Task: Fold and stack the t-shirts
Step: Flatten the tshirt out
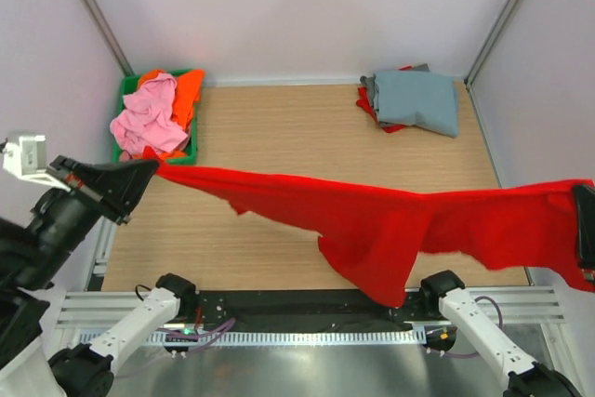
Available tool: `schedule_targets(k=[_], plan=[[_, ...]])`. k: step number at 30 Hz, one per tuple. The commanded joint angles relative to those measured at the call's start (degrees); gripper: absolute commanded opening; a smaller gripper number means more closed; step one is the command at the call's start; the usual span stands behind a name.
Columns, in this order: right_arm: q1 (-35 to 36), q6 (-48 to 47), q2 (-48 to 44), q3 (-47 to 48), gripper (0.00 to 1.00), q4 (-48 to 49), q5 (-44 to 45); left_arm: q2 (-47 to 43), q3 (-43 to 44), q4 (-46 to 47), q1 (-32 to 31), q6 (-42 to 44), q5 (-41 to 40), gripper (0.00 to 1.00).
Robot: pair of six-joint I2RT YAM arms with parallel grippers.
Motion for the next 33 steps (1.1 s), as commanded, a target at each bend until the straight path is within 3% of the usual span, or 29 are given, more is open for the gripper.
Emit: schedule_targets(k=[1, 5, 11, 15, 20, 23, 24, 25, 26, 28, 33], plan=[[-2.6, -3.0, 1.7, 6.1, 0.01, 3.6, -6.8, -1.5, 3.0, -0.1, 1.4, 3.6, 7.3, 0.0], [-5.0, -2.4, 4.5, 16.3, 0.01, 3.1, -10.5, -2.7, 8.8, 2.7, 2.8, 2.9, 12.8, 0.0], [-5.6, -3.6, 9.0, 24.4, 0.01, 5.2, -7.8, -1.2, 14.9, 4.9, 4.3, 2.7, 14.9, 0.0], [-5.6, -6.3, 14.2, 28.3, 0.01, 4.4, 0.0, 0.2, 14.8, 7.4, 5.1, 2.5, 8.0, 0.0], [-5.6, -7.7, 21.4, 23.3, 0.01, 7.0, 7.3, 7.3, 14.0, 6.4, 5.2, 6.5, 0.8, 0.0], [-5.6, -8.3, 31.4, 21.9, 0.01, 5.7, 8.6, 13.2, 9.8, 10.4, 5.2, 8.6, -5.1, 0.0], [-5.6, -8.6, 37.5, 21.6, 0.01, 5.7, 9.0, 15.0, 9.0, 10.7, 5.1, 9.4, -6.8, 0.0], [-5.6, -10.6, 50.4, 20.4, 0.01, 5.6, 9.8, 25.7, 9.3, 9.6, 5.4, 11.2, -15.9, 0.0], [-5.6, -10.6, 50.5, 20.4, 0.01, 5.6, 9.8, 25.8, 9.2, 9.6, 5.4, 11.3, -15.9, 0.0], [-5.6, -11.7, 57.8, 20.5, 0.01, 5.8, 9.4, 34.6, 8.9, 9.5, 8.5, 10.2, -17.0, 0.0], [-5.6, -12.5, 80.0, 18.7, 0.02, 11.9, 4.4, 50.9, -3.3, 15.9, 17.9, 3.2, -14.2, 0.0]])
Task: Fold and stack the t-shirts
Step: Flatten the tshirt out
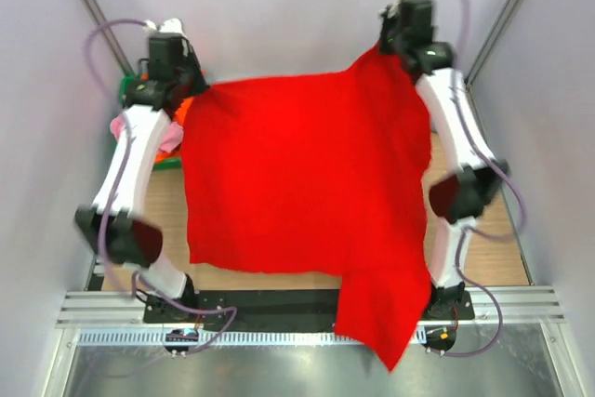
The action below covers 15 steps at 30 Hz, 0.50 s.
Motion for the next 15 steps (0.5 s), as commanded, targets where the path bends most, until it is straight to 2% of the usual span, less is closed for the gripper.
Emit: schedule_targets(k=[1, 2, 3, 4, 5, 6, 8, 10, 11, 12, 13, 15], plan=[[0.3, -2.6, 11.8, 0.3, 0.04, 0.2, -3.1, 10.0, -7.9, 2.2, 5.4, -3.5, -4.2, 0.0], [0.5, -2.8, 15.5, 2.4, 0.07, -0.4, -3.8, 13.0, -8.1, 2.9, 6.2, -3.9, -3.4, 0.05], [0.7, -2.8, 23.6, 8.3, 0.34, -1.7, -4.3, 17.1, -6.4, 2.5, 7.8, -4.3, -0.8, 0.16], [1.0, -2.7, 27.4, 12.3, 0.55, -3.4, -4.4, 24.3, -4.1, -0.8, 8.2, -4.9, 2.6, 0.32], [1.1, -2.4, 30.9, 16.4, 0.66, -7.1, -4.1, 28.4, 2.4, -3.7, 8.7, -5.4, 4.3, 0.55], [1.3, -1.7, 35.4, 22.0, 0.75, -8.5, -3.5, 31.2, 5.4, -7.7, 8.7, -5.7, 5.3, 0.63], [1.5, 0.0, 35.0, 22.2, 0.77, -9.1, -2.8, 33.3, 8.1, -8.2, 8.0, -5.9, 6.2, 0.73], [1.7, 0.2, 26.9, 11.6, 0.78, -5.5, -3.0, 29.5, 7.7, -7.3, 6.6, -5.4, 4.5, 0.8], [1.7, 0.4, 23.5, 7.1, 0.8, -0.7, -2.9, 28.1, 7.4, -6.9, 5.9, -5.3, 4.1, 0.82], [1.7, 0.6, 20.3, -0.5, 0.87, 1.6, -2.8, 26.5, 7.5, -6.8, 5.7, -5.3, 4.2, 0.83], [1.7, 0.7, 14.3, -3.2, 0.89, 3.0, -2.7, 25.1, 7.7, -7.0, 5.5, -5.4, 4.4, 0.84], [1.7, 1.6, 9.8, -7.2, 0.91, 4.0, -2.5, 20.7, 7.8, -9.0, 4.8, -5.4, 4.4, 0.84]])
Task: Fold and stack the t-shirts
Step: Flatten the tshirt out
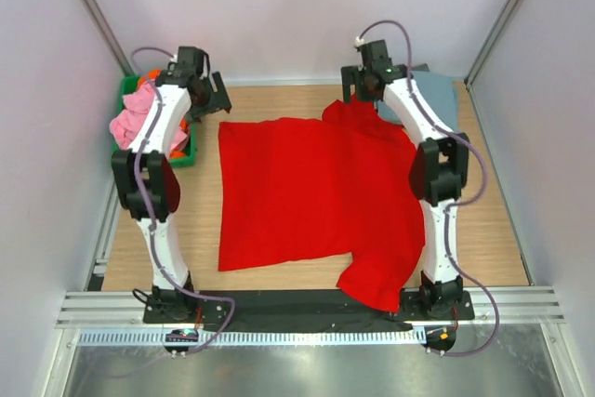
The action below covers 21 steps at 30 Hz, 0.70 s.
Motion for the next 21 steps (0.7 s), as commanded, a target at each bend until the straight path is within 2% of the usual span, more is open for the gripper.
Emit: schedule_targets(k=[1, 3, 5, 8, 9, 10, 13, 14, 15, 17, 21], plan=[[0.4, 1.9, -20.5, -3.1, 0.92, 8.8, 0.8, -13.7, 4.6, -1.8, -1.7, 0.0, 0.3, 0.84], [0.3, 3.0, -25.1, -5.0, 0.95, 5.8, 1.5, -19.3, 0.8, -2.7, -3.3, 0.3, -1.2, 0.84], [0.3, 4.0, -30.6, -7.9, 0.95, 3.1, 3.4, -24.1, -8.2, -2.0, -5.3, -0.3, -1.1, 0.84], [0.3, 6.4, -37.7, -18.5, 0.95, 2.1, 6.3, -33.4, -25.0, 2.2, -7.5, -2.5, 0.3, 0.84], [0.3, 7.3, -42.8, -24.9, 0.95, 2.1, 6.6, -37.4, -29.2, 4.8, -7.7, -4.2, 1.2, 0.84], [0.3, 10.1, -45.4, -28.2, 0.95, 1.9, 6.8, -39.1, -37.2, 6.1, -8.2, -5.4, 2.2, 0.84], [1.4, 18.8, -55.3, -41.5, 0.95, -0.9, 7.0, -46.3, -51.1, 9.8, -12.5, -9.7, 1.5, 0.79], [2.6, 21.4, -57.8, -44.5, 0.94, -4.4, 10.8, -48.2, -53.7, 10.4, -16.9, -10.7, 0.2, 0.79], [7.2, 23.4, -61.6, -49.9, 0.93, -6.4, 12.9, -52.1, -58.4, 10.3, -19.1, -13.3, -1.0, 0.79], [13.6, 31.1, -65.5, -55.4, 0.93, -11.5, 18.1, -55.6, -62.1, 9.5, -24.2, -16.2, -2.8, 0.78], [30.9, 47.1, -72.1, -70.1, 0.9, -15.2, 15.3, -63.7, -67.0, 5.9, -29.7, -21.0, -5.5, 0.77]])
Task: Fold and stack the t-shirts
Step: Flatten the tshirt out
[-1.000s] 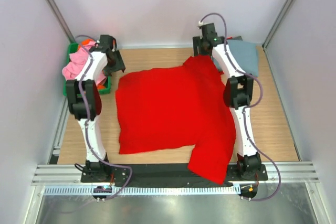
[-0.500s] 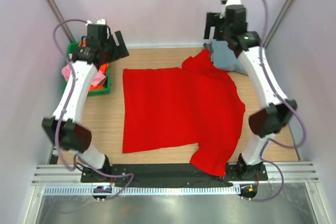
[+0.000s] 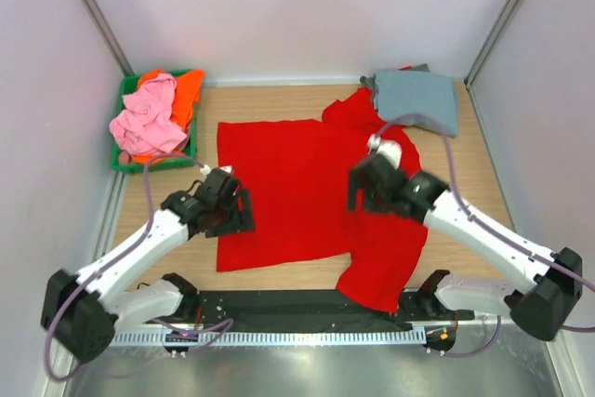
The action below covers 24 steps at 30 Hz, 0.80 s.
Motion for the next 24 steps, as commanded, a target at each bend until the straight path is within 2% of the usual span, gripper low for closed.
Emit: schedule_targets(k=[1, 2, 4, 5, 7, 8, 9, 11, 18, 24], plan=[[13.6, 19.4, -6.6, -8.3, 0.9, -7.9, 2.6, -8.9, 0.3, -0.1, -2.8, -7.1, -4.8, 0.77], [20.5, 26.3, -7.2, -10.3, 0.89, -8.8, 3.2, -11.0, 0.2, -1.4, -3.1, -7.3, -5.2, 0.77], [27.5, 31.9, -7.6, -15.8, 0.86, -9.5, 3.2, -12.6, 0.1, -2.4, -3.2, -7.7, -5.9, 0.77], [33.7, 35.0, -7.4, -17.3, 0.84, -10.1, 3.1, -13.5, 0.2, -3.6, -3.3, -7.6, -6.2, 0.77], [39.1, 43.6, -7.1, -20.1, 0.79, -13.0, 4.2, -14.3, 0.7, -4.8, -3.3, -7.5, -6.8, 0.77], [44.1, 46.1, -7.0, -21.2, 0.73, -13.8, 4.4, -14.8, 0.9, -5.9, -3.3, -7.6, -7.0, 0.77], [46.0, 49.9, -7.0, -21.7, 0.68, -14.3, 4.0, -15.2, 0.7, -6.0, -3.3, -7.7, -6.8, 0.77], [50.5, 52.3, -6.5, -23.6, 0.6, -13.0, 3.1, -15.9, 0.4, -6.0, -3.4, -8.5, -6.6, 0.77], [54.3, 52.9, 0.4, -28.0, 0.59, -6.3, -1.4, -16.0, 0.2, -6.2, -3.8, -9.1, -7.0, 0.77], [54.3, 54.2, -2.9, -33.6, 0.57, -3.5, -1.9, -16.3, 0.0, -6.5, -4.4, -9.6, -7.8, 0.77]])
